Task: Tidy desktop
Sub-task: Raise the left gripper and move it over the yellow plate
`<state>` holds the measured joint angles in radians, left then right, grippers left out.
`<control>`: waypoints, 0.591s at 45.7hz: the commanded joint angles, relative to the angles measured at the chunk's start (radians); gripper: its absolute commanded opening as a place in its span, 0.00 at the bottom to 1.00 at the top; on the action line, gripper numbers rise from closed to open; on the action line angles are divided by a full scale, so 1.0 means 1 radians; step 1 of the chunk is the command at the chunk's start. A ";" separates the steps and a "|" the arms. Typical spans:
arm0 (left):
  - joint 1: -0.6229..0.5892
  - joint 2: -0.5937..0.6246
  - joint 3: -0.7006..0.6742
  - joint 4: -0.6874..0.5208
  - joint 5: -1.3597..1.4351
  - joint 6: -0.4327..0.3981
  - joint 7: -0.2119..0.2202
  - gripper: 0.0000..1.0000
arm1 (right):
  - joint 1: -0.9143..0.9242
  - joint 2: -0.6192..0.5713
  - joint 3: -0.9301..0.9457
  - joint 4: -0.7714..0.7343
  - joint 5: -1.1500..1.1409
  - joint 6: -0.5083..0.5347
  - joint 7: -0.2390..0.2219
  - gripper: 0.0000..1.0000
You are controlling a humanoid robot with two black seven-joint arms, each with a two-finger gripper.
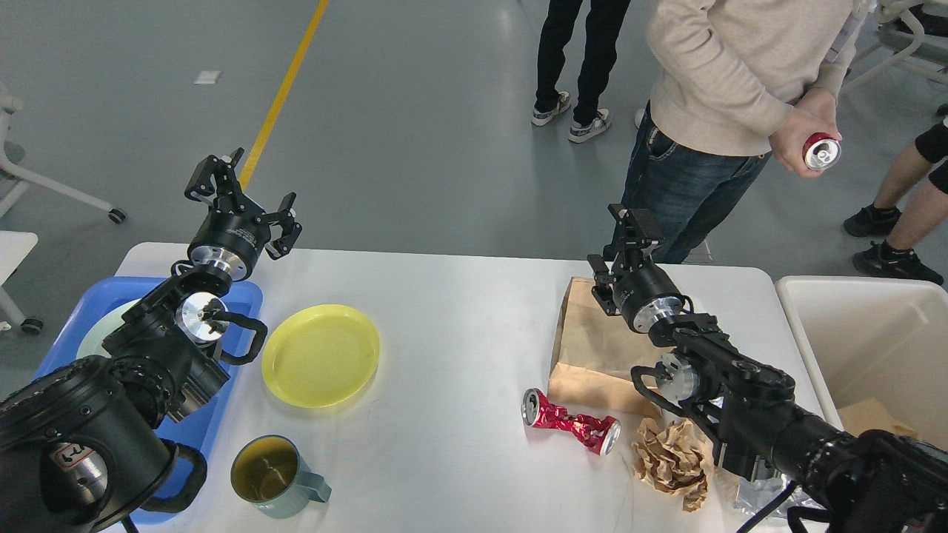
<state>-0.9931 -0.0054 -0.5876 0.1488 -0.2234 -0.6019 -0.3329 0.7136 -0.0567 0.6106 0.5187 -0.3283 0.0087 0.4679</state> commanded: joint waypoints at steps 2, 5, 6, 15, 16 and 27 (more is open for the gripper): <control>0.011 0.002 0.000 0.000 0.001 0.001 -0.009 0.97 | 0.000 0.000 0.000 0.001 0.000 -0.001 0.000 1.00; 0.016 0.002 0.000 0.000 0.001 0.001 -0.014 0.97 | 0.000 0.002 0.000 0.001 0.000 0.000 0.000 1.00; 0.016 0.004 0.000 0.000 0.001 0.001 -0.011 0.97 | 0.000 0.002 0.000 0.000 0.000 -0.001 0.000 1.00; 0.002 0.004 0.002 0.000 0.006 -0.015 -0.003 0.97 | 0.001 0.000 0.000 0.000 0.000 -0.001 0.000 1.00; -0.001 0.002 0.006 0.000 0.010 -0.019 0.002 0.97 | 0.000 0.000 0.000 0.000 0.000 0.000 0.000 1.00; -0.062 0.016 0.051 0.005 0.044 -0.065 0.006 0.97 | 0.000 0.000 0.000 0.001 0.000 -0.001 0.000 1.00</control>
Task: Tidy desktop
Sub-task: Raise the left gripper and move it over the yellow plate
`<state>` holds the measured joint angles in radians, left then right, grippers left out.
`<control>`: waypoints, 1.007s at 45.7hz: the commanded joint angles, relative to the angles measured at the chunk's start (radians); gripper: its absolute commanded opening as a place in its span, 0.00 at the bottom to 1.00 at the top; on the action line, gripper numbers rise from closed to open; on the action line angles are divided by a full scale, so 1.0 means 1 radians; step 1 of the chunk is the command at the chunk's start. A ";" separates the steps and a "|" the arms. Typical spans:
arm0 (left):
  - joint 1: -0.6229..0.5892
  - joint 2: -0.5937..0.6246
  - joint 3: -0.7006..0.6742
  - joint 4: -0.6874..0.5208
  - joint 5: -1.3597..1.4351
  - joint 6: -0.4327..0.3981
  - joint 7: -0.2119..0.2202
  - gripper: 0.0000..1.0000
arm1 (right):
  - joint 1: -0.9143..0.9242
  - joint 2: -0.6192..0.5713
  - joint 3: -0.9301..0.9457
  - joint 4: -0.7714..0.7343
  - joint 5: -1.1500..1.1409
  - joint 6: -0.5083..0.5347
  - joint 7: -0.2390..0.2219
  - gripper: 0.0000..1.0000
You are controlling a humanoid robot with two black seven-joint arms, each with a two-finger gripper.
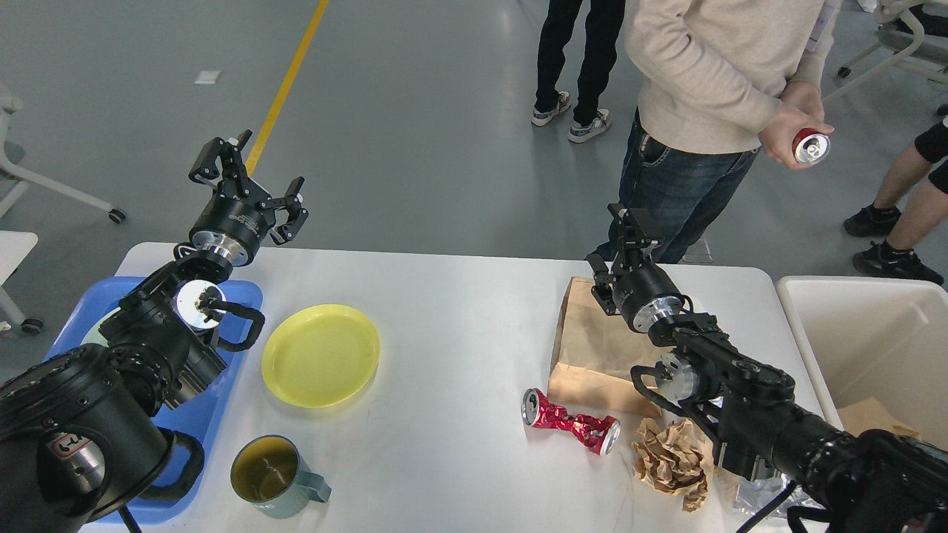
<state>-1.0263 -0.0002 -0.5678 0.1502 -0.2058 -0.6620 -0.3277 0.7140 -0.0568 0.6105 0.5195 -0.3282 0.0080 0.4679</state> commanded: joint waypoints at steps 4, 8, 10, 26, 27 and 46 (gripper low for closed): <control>-0.051 0.017 0.109 0.005 0.083 -0.002 0.001 0.97 | 0.001 0.000 0.000 0.001 0.000 0.000 0.000 1.00; -0.060 0.019 0.221 0.005 0.146 -0.002 0.001 0.96 | 0.001 0.002 0.000 -0.001 0.000 0.000 0.000 1.00; -0.066 0.020 0.281 0.005 0.175 -0.002 0.001 0.96 | 0.001 0.000 0.000 0.001 0.000 0.000 0.000 1.00; -0.075 0.046 0.676 0.002 0.279 -0.053 0.045 0.97 | 0.001 0.000 0.000 0.001 0.000 0.000 0.000 1.00; -0.078 0.049 0.709 0.002 0.292 -0.076 0.058 0.97 | 0.001 0.000 0.000 0.001 0.000 0.000 0.000 1.00; -0.129 0.094 1.149 0.000 0.385 -0.283 0.119 0.97 | 0.001 0.000 0.000 0.001 0.000 0.000 0.000 1.00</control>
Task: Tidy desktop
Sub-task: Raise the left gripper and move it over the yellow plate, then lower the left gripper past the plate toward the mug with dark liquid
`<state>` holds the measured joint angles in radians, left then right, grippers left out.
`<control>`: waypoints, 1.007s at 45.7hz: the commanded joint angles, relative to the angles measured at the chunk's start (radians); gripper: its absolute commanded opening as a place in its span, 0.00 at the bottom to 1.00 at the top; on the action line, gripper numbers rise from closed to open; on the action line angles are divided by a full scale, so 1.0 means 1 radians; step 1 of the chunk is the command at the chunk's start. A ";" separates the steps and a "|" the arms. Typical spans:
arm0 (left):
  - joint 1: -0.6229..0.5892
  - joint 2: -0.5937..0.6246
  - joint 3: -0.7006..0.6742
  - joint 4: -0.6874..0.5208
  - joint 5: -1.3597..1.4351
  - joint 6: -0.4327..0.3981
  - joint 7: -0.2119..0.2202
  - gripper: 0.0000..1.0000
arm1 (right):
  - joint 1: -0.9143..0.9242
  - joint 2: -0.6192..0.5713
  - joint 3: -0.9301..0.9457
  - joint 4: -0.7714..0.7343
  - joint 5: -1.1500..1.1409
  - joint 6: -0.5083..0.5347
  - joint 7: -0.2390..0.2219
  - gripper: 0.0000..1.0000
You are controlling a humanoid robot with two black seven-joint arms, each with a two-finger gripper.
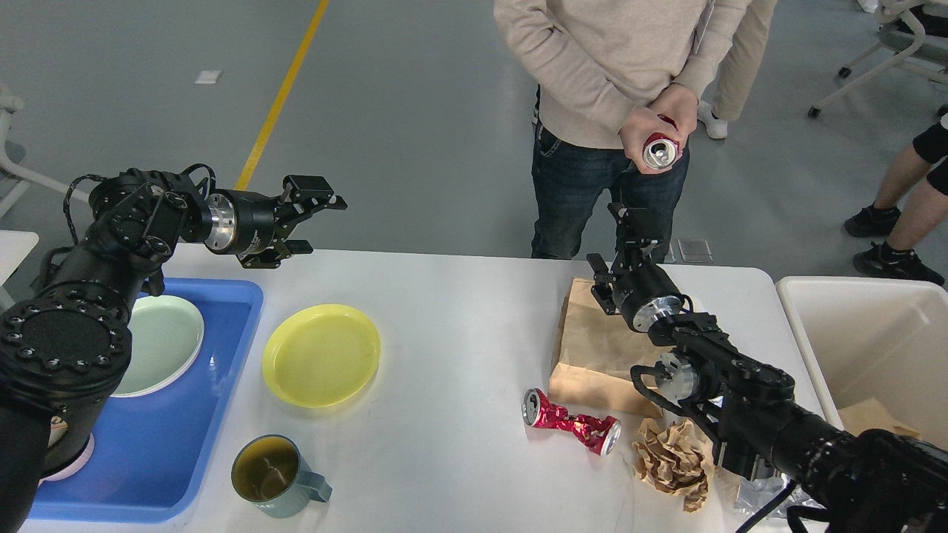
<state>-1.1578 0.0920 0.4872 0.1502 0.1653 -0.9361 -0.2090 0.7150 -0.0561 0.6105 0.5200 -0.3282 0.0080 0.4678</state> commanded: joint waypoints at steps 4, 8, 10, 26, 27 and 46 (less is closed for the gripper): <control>-0.003 0.002 0.223 -0.001 0.016 -0.009 0.000 0.97 | -0.002 -0.001 0.000 0.000 0.000 0.001 0.000 1.00; -0.031 0.000 0.338 -0.009 0.016 -0.013 -0.001 0.97 | 0.000 -0.001 0.000 -0.002 0.000 0.000 0.000 1.00; -0.071 0.000 0.404 -0.068 0.017 -0.024 0.003 0.97 | -0.002 -0.001 0.000 -0.002 0.000 0.000 0.000 1.00; -0.261 0.051 0.597 -0.474 0.019 -0.024 0.014 0.97 | 0.000 0.001 0.000 -0.002 0.000 0.001 0.000 1.00; -0.264 0.051 0.613 -0.484 0.017 -0.024 0.013 0.97 | -0.002 0.001 0.000 -0.002 0.000 0.000 0.000 1.00; -0.477 0.041 0.837 -0.860 0.017 -0.024 0.016 0.97 | 0.000 -0.001 0.000 -0.002 0.000 0.000 0.000 1.00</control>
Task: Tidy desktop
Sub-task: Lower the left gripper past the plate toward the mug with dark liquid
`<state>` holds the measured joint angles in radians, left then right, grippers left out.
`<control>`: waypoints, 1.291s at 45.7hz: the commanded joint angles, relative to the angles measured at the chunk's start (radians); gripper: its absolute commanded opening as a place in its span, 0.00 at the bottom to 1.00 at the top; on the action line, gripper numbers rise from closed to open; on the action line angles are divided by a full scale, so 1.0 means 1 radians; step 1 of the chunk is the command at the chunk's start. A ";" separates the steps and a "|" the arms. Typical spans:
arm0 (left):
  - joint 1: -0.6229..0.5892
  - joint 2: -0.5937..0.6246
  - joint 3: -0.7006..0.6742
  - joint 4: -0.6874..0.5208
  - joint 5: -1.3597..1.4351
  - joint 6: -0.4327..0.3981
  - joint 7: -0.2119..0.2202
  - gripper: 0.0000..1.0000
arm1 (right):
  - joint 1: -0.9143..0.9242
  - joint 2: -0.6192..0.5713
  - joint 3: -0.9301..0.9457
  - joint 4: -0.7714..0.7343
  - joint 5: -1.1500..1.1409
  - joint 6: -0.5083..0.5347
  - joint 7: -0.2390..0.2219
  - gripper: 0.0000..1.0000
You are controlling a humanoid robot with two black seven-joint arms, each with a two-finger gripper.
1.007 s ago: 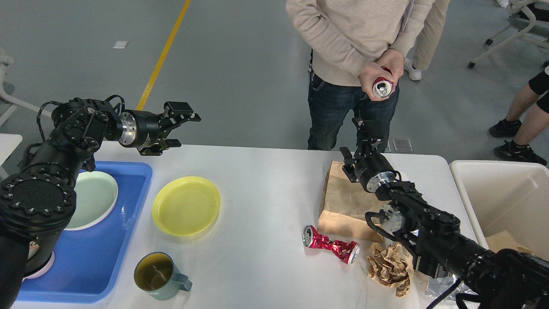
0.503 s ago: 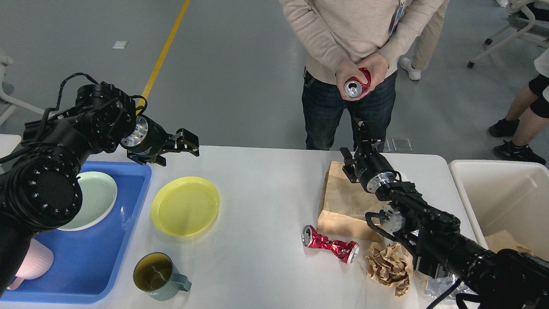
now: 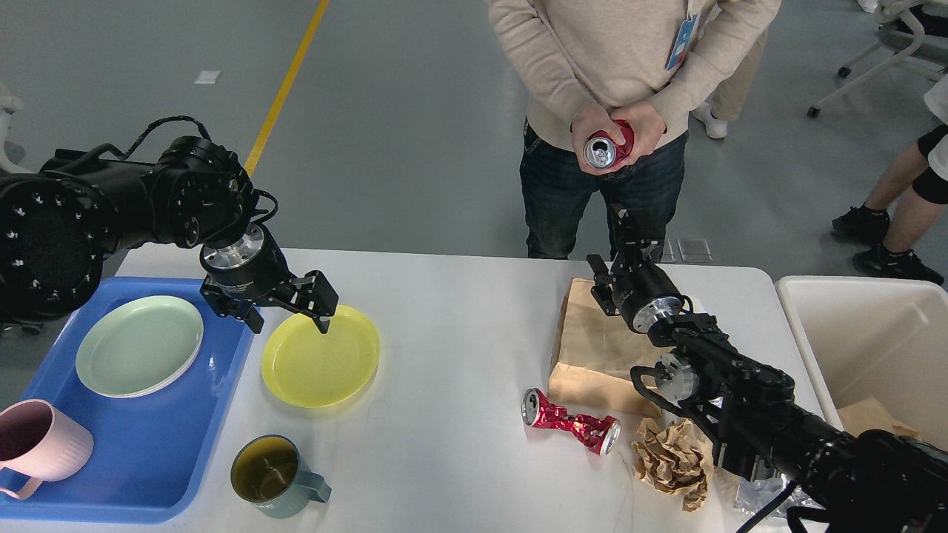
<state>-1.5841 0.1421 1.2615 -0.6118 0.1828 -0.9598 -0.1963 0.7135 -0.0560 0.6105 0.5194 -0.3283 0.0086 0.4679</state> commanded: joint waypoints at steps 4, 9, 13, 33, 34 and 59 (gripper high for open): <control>-0.109 -0.006 0.071 -0.199 0.000 0.000 0.002 0.97 | 0.000 -0.001 0.000 0.001 0.002 -0.001 0.000 1.00; -0.165 -0.004 0.105 -0.295 0.000 0.000 0.005 0.97 | 0.001 0.001 0.000 0.001 0.000 -0.001 0.000 1.00; -0.203 -0.016 0.148 -0.332 0.000 0.000 0.005 0.97 | 0.001 -0.001 0.000 0.001 0.000 -0.001 0.000 1.00; -0.309 -0.039 0.193 -0.465 0.000 0.000 0.008 0.97 | 0.001 0.001 0.000 0.001 0.000 -0.001 0.000 1.00; -0.309 -0.041 0.194 -0.467 0.000 0.000 0.008 0.97 | 0.000 -0.001 0.000 0.001 0.000 -0.001 0.000 1.00; 0.025 -0.065 0.182 -0.302 -0.002 0.000 0.008 0.96 | 0.001 -0.001 0.000 0.001 0.000 -0.001 0.000 1.00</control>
<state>-1.6175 0.0772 1.4431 -0.9458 0.1796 -0.9600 -0.1890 0.7144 -0.0567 0.6105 0.5201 -0.3282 0.0087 0.4679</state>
